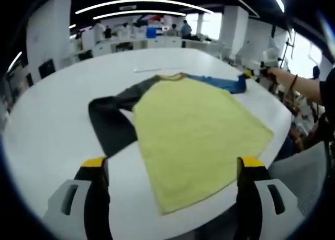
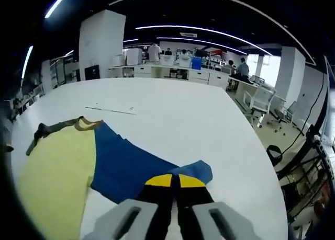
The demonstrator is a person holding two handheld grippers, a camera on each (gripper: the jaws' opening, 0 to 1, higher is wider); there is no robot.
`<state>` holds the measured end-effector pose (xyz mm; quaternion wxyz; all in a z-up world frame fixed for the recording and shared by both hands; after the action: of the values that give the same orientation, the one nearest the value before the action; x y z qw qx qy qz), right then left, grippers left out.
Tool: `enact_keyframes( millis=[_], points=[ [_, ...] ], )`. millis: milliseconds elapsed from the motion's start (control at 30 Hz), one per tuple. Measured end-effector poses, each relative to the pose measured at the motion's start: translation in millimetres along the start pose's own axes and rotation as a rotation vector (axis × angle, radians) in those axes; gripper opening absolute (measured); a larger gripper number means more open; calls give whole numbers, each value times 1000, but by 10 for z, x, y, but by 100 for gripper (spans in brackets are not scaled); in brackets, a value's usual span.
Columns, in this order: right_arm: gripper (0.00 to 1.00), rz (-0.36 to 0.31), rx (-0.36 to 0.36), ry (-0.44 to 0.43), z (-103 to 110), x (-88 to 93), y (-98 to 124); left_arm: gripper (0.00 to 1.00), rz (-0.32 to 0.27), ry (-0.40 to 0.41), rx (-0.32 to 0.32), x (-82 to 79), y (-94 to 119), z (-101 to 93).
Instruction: Fold the garment on the visible template until the final outline fits inside the template.
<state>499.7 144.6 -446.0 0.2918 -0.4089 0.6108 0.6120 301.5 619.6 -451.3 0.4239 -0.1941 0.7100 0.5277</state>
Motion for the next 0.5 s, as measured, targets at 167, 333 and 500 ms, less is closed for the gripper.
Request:
enact_keyframes(
  millis=[167, 333, 500],
  points=[
    [0, -10, -27, 15, 161, -70, -41, 98, 4, 4, 4, 4, -8, -13],
    [0, -12, -57, 20, 320, -97, -84, 98, 0, 4, 8, -7, -19, -21],
    [0, -21, -82, 19, 465, -140, -104, 98, -2, 4, 9, -9, -21, -20]
  ],
)
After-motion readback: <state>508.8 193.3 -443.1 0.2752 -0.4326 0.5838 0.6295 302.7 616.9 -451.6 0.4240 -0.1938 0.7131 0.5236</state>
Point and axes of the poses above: the point that each gripper's makers call its tool centre point, and the gripper's own axes: y roughly backward along the fingers, z roughly to its left, x roughly out of its underside, the point moved 2 cm from there along y, roughly backward along the fingers, and after that the axes turned 4 degrees about -z, right-handed, at the moved point
